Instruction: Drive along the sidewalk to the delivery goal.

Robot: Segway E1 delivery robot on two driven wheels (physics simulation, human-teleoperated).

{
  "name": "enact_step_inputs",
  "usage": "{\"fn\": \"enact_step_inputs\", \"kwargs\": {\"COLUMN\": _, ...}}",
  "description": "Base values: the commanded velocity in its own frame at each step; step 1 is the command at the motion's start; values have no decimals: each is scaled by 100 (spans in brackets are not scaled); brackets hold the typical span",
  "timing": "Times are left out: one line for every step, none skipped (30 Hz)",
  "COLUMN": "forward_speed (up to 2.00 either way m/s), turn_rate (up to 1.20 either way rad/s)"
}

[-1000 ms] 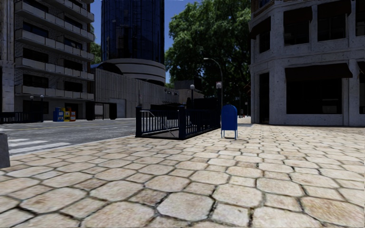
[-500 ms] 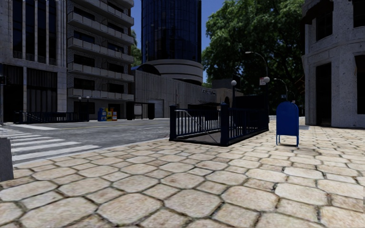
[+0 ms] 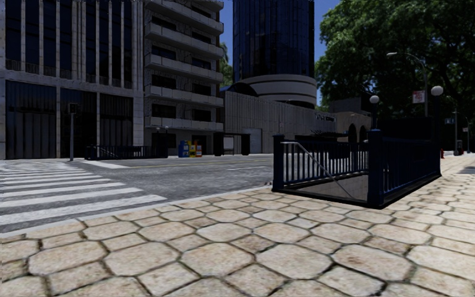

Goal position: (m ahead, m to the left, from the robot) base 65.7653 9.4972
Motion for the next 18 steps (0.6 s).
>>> {"fn": "enact_step_inputs", "kwargs": {"forward_speed": 200, "turn_rate": 56}}
{"fn": "enact_step_inputs", "kwargs": {"forward_speed": 200, "turn_rate": 56}}
{"fn": "enact_step_inputs", "kwargs": {"forward_speed": 200, "turn_rate": 56}}
{"fn": "enact_step_inputs", "kwargs": {"forward_speed": 200, "turn_rate": 56}}
{"fn": "enact_step_inputs", "kwargs": {"forward_speed": 200, "turn_rate": 57}}
{"fn": "enact_step_inputs", "kwargs": {"forward_speed": 200, "turn_rate": 57}}
{"fn": "enact_step_inputs", "kwargs": {"forward_speed": 200, "turn_rate": 57}}
{"fn": "enact_step_inputs", "kwargs": {"forward_speed": 200, "turn_rate": 58}}
{"fn": "enact_step_inputs", "kwargs": {"forward_speed": 200, "turn_rate": 59}}
{"fn": "enact_step_inputs", "kwargs": {"forward_speed": 200, "turn_rate": 59}}
{"fn": "enact_step_inputs", "kwargs": {"forward_speed": 200, "turn_rate": 59}}
{"fn": "enact_step_inputs", "kwargs": {"forward_speed": 200, "turn_rate": 59}}
{"fn": "enact_step_inputs", "kwargs": {"forward_speed": 200, "turn_rate": 59}}
{"fn": "enact_step_inputs", "kwargs": {"forward_speed": 200, "turn_rate": 59}}
{"fn": "enact_step_inputs", "kwargs": {"forward_speed": 200, "turn_rate": 62}}
{"fn": "enact_step_inputs", "kwargs": {"forward_speed": 200, "turn_rate": 63}}
{"fn": "enact_step_inputs", "kwargs": {"forward_speed": 200, "turn_rate": 63}}
{"fn": "enact_step_inputs", "kwargs": {"forward_speed": 200, "turn_rate": 65}}
